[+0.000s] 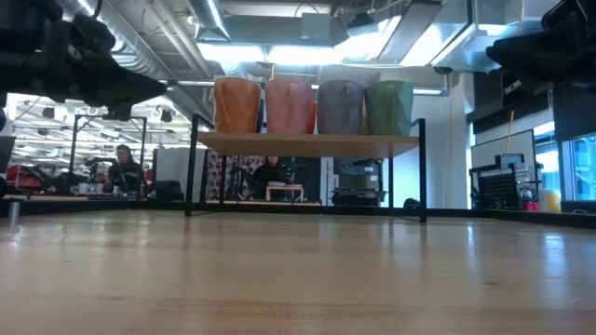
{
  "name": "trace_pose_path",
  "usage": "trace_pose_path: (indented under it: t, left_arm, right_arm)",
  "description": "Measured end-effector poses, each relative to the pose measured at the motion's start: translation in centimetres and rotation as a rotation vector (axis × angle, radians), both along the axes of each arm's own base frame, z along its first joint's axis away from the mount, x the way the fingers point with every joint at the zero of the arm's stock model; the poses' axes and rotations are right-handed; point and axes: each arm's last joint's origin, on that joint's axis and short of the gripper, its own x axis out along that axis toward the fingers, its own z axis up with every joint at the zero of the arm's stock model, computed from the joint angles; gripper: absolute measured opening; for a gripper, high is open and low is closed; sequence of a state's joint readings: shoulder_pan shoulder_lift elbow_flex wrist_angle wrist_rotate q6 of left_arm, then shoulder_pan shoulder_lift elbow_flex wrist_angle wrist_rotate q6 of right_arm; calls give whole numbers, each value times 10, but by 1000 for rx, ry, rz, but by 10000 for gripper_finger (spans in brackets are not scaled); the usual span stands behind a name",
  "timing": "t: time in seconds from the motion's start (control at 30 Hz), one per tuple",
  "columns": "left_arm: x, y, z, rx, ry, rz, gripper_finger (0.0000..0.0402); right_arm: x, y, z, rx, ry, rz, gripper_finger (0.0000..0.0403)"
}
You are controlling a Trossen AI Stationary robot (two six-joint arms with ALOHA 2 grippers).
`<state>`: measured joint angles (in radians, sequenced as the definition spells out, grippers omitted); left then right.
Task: Place coffee mugs
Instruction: Return to Home Position
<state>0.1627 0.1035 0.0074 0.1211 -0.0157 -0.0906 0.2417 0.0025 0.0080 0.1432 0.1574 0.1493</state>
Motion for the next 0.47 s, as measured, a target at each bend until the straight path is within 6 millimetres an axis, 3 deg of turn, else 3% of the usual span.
trace_pose_path:
  t: [0.47]
  left_arm:
    - [-6,-1,-3,14,16,14,18]
  right_arm:
    - [1,-1,-9,6,88,-23,33]
